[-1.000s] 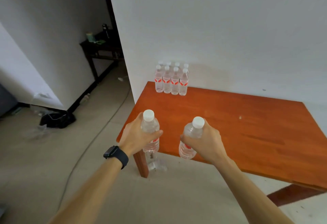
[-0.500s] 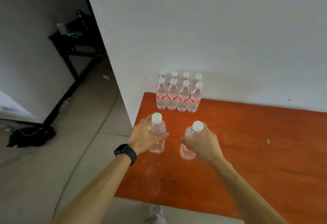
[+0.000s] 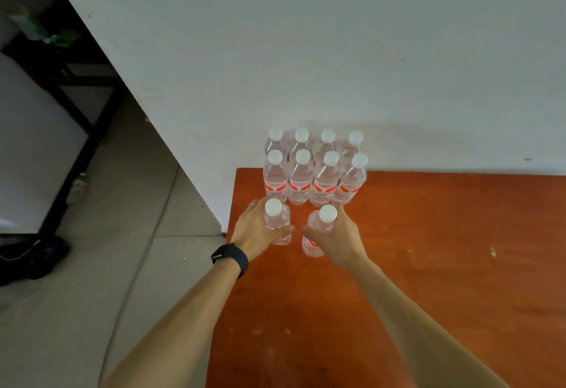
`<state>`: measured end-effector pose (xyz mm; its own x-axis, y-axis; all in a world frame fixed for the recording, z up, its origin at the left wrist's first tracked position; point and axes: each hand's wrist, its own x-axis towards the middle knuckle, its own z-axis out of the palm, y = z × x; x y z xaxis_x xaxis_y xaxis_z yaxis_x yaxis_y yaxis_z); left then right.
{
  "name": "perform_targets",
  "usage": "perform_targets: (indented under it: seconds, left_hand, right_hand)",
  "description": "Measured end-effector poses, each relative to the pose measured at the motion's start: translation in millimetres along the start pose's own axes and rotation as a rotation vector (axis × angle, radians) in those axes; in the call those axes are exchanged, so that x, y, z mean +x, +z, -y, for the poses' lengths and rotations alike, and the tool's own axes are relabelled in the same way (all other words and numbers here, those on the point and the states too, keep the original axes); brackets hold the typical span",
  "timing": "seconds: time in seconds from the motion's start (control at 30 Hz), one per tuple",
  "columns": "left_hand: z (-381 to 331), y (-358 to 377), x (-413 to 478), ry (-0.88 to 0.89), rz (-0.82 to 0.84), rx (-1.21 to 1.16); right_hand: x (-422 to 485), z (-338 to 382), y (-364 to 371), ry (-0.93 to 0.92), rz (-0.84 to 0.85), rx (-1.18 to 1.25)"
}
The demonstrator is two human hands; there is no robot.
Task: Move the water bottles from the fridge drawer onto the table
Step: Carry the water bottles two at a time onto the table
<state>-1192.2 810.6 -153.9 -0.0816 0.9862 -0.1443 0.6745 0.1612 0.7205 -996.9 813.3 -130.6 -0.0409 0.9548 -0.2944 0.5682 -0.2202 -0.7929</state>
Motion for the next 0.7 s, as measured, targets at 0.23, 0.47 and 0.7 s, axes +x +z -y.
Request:
perform_targets:
  seconds: [0.23, 0.47, 0.7]
  left_hand:
    - [10, 7, 26, -0.005, 0.032, 0.008]
    - [29, 7, 25, -0.037, 0.110, -0.078]
    - [34, 2, 37, -0.042, 0.057, -0.105]
  right_hand:
    - [23, -6, 8, 0.028, -0.002, -0.015]
    - [19, -29, 0, 0.045, 0.096, -0.140]
    - [29, -15, 11, 0.025, 0.027, -0.090]
